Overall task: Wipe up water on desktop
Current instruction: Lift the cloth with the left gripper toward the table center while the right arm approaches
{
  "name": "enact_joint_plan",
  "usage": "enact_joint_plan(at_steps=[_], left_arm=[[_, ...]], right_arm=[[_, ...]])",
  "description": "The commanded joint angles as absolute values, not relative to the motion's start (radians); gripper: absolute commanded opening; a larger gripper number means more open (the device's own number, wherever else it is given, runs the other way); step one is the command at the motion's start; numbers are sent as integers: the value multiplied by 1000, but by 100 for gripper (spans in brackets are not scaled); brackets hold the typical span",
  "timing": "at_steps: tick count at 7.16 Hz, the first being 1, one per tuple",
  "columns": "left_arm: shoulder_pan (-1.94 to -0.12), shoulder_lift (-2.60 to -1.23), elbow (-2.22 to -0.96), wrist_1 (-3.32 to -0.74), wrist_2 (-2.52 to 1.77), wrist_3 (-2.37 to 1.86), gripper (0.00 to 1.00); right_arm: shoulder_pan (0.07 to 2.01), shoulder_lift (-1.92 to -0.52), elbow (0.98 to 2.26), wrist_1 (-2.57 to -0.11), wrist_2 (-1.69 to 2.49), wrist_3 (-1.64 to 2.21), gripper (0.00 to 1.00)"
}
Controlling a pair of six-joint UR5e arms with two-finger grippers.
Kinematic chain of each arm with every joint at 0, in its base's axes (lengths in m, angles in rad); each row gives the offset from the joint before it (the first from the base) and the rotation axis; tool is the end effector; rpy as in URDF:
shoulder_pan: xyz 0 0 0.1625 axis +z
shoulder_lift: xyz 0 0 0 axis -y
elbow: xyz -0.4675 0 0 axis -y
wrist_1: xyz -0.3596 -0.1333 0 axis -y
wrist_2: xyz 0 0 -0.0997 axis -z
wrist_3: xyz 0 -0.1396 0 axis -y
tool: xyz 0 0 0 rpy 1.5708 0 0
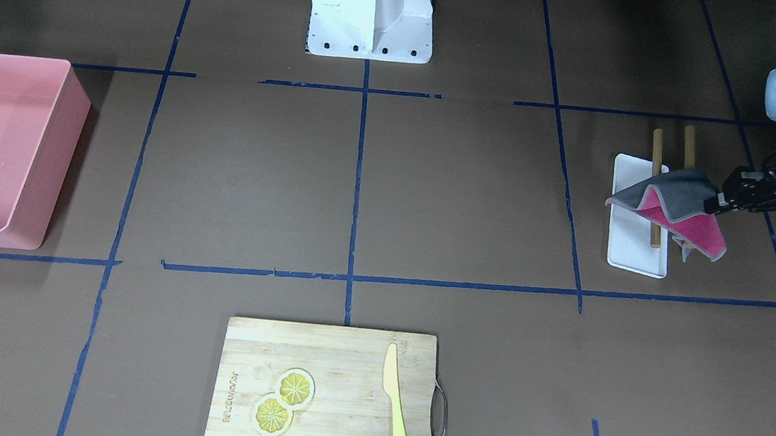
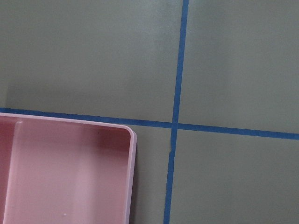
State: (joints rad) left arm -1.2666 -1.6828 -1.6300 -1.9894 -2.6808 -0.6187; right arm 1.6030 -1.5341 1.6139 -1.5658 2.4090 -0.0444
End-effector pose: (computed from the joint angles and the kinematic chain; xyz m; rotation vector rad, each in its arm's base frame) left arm 0.1491 -0.5024 0.5619 -0.0070 1.1924 0.0508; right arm 0.0450 -0.4817 0.6856 0.1118 -0.8341 -0.0470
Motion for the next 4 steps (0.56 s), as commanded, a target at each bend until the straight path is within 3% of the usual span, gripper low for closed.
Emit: enact_joint_plan(at_steps=[1,4], left_arm=[[-1324,-1745,-1684,-1840,-2727,-621,1],[-1318,-1943,-1747,-1697,-2715,-931,1]], right_arm=[[1598,-1542,1627,-1565,2427,-43,100],[1501,-1529,1719,-1495,2484,192,94]])
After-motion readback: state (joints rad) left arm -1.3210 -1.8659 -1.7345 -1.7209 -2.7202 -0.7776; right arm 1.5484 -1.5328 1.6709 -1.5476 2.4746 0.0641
